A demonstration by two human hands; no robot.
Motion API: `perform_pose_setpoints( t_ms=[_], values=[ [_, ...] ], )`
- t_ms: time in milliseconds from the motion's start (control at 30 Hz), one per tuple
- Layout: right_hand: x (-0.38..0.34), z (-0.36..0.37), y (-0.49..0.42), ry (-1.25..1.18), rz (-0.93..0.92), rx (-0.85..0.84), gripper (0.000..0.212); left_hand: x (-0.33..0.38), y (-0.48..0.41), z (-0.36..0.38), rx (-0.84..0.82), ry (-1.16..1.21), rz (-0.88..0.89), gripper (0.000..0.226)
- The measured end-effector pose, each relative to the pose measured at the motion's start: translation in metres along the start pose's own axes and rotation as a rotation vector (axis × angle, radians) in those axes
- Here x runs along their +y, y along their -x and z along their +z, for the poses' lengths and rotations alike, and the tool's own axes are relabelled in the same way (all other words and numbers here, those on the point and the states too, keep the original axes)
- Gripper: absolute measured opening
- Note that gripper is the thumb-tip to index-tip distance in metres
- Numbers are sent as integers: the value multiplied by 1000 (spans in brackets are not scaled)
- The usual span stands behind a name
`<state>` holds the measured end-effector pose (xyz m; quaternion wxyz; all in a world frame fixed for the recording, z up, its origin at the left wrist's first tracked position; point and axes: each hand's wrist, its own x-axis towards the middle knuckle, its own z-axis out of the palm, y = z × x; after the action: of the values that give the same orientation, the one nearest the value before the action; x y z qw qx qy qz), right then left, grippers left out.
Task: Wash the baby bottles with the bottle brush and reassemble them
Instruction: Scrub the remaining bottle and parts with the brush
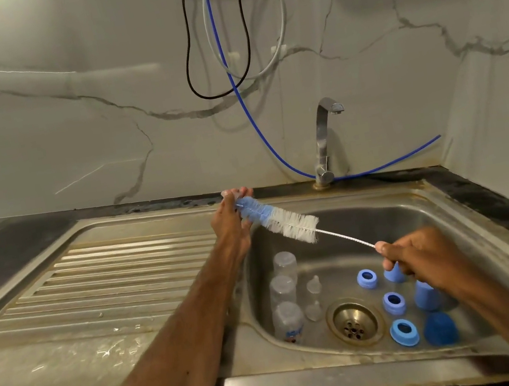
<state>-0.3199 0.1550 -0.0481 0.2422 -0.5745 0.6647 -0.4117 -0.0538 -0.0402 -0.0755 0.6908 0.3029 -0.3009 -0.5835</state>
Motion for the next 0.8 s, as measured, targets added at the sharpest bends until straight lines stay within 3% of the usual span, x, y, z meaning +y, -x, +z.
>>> perform_pose_setpoints(
  t_ms=[100, 200, 267, 500, 633, 800],
  values=[
    [-4, -6, -1, -177, 285, -154, 40, 1, -2, 1, 20, 74, -55, 40],
    [-4, -6, 1, -192, 386, -283, 38, 5, -3, 3, 27, 145, -103, 42],
    [-1, -5, 3, -119, 325, -284, 42, 5, -3, 4, 4, 121, -101, 40],
    [17, 1, -7, 218, -4, -38, 41, 1, -3, -4, 27, -109, 24, 18],
    [8, 5, -4, 121, -88, 0, 45, -3, -3, -6, 14, -153, 40, 24],
    [-6, 0, 1, -298, 317, -396, 43, 0, 3, 3, -39, 32, -134, 46]
  ],
)
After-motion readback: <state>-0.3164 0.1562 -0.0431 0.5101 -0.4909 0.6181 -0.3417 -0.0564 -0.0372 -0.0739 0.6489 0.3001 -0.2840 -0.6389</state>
